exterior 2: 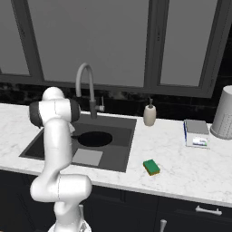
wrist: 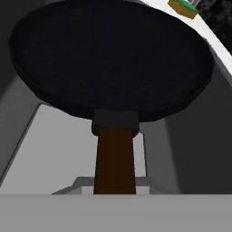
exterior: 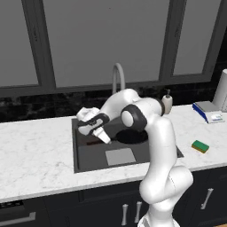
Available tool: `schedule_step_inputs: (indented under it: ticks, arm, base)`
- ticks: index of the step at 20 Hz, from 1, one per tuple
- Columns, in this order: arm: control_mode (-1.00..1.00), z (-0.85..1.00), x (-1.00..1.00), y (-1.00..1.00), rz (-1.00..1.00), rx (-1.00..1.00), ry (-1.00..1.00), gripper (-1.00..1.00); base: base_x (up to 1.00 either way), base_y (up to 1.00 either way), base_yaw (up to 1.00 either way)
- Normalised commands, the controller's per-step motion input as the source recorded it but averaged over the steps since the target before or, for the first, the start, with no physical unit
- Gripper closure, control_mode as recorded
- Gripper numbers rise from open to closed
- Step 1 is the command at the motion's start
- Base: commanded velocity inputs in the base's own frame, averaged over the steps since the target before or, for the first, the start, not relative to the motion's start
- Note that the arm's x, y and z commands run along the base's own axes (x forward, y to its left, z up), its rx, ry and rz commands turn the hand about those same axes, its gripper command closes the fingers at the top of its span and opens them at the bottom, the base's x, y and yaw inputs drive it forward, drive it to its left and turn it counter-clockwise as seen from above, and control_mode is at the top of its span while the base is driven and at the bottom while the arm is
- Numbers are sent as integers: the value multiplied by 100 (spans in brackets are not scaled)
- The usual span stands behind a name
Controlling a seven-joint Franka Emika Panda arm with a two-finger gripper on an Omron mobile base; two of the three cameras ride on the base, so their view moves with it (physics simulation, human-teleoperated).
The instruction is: Pick the pan and sponge and place them into the sink. Then turn on the water.
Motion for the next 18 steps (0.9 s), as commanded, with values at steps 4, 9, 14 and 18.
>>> schedule_step_inputs:
  ticks: [4, 9, 14, 18]
  arm:
    - [-100, -30, 0, -15, -6, 3, -1, 100]
    - [-100, -36, 0, -2, -7, 3, 0, 100]
    - [-100, -41, 0, -13, -7, 4, 0, 100]
    - [-100, -47, 0, -19, -6, 4, 0, 100]
  base:
    - [0, 0, 0]
    - [0, 0, 0]
    - [0, 0, 0]
    - [0, 0, 0]
